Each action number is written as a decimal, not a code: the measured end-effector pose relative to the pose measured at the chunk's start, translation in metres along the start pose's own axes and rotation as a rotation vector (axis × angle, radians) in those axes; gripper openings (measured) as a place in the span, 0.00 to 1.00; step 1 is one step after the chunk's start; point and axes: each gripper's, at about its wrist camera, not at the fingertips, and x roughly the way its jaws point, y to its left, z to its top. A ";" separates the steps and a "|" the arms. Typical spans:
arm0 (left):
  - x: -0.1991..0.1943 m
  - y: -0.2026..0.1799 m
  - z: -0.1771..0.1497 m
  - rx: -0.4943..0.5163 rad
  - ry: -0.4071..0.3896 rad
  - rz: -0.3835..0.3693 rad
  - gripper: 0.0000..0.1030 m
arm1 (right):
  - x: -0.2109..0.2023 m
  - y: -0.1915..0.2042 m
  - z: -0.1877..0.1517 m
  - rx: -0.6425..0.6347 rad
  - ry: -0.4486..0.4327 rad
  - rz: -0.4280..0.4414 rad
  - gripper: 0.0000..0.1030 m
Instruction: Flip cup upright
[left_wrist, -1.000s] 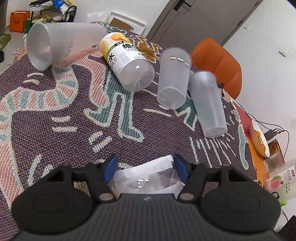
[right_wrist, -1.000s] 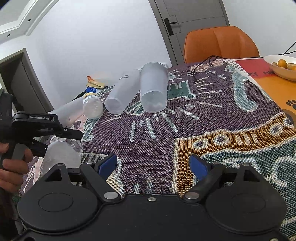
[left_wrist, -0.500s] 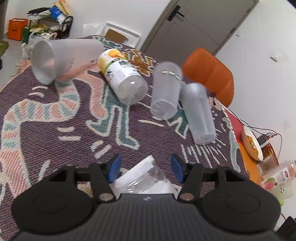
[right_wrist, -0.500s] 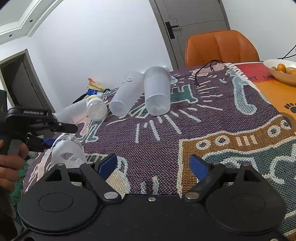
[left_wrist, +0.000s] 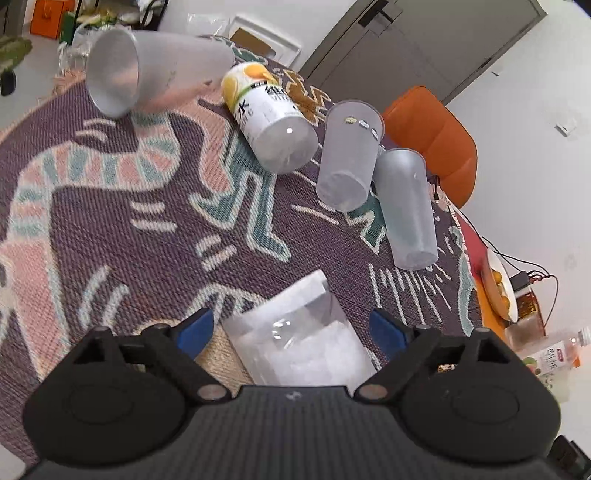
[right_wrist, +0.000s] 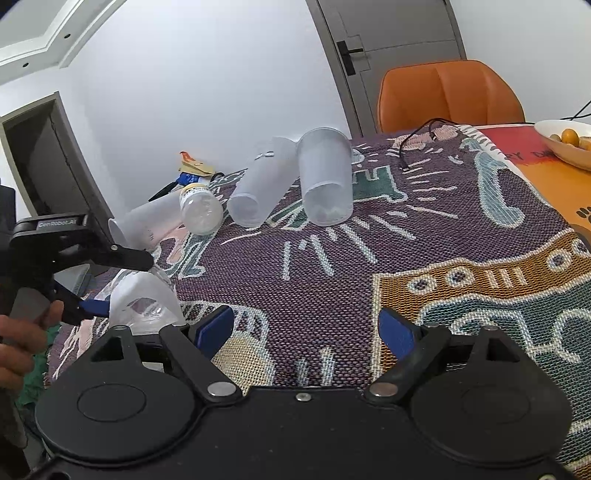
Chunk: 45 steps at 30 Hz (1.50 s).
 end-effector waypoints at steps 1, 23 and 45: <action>0.001 -0.001 0.000 0.002 -0.001 -0.007 0.88 | 0.000 0.000 0.000 -0.002 0.001 0.000 0.84; 0.033 -0.027 0.007 0.086 0.006 0.082 0.67 | 0.001 -0.014 -0.003 0.035 0.007 -0.019 0.84; -0.029 -0.072 -0.022 0.418 -0.345 0.160 0.63 | -0.017 0.000 -0.003 0.013 -0.026 -0.014 0.84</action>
